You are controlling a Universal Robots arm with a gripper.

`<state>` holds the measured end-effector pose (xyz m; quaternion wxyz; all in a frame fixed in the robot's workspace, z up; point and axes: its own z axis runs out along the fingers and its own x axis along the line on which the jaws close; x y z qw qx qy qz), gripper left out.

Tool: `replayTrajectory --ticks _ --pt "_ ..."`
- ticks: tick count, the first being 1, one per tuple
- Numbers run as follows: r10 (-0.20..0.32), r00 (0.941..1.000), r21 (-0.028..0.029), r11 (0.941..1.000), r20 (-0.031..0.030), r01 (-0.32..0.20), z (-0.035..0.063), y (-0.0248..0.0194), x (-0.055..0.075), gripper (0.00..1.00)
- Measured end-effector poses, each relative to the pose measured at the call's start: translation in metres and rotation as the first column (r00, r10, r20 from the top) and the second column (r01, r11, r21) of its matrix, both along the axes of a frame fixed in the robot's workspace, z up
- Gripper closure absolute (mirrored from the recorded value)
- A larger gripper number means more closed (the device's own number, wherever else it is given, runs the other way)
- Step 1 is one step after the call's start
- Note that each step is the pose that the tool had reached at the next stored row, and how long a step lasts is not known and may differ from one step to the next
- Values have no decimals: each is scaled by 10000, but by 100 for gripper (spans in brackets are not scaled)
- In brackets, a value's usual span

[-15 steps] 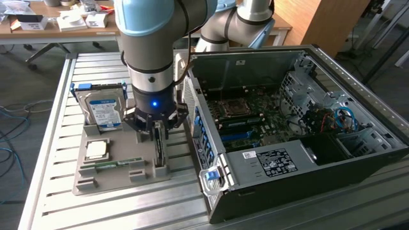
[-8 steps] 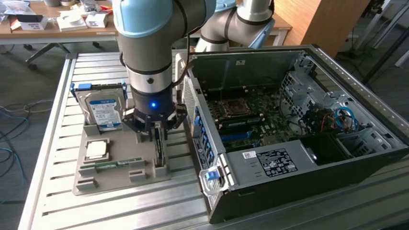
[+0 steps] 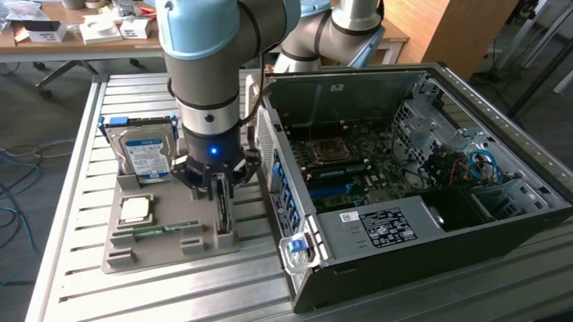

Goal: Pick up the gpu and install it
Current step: 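Pick up the gpu and move the gpu toward the slot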

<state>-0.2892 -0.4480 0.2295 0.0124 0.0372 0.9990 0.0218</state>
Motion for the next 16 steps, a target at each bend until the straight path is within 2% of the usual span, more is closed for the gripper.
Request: replayTrajectory --ticks 16 --pt "0 10000 0 10000 1 0 -9 -8 21 58"
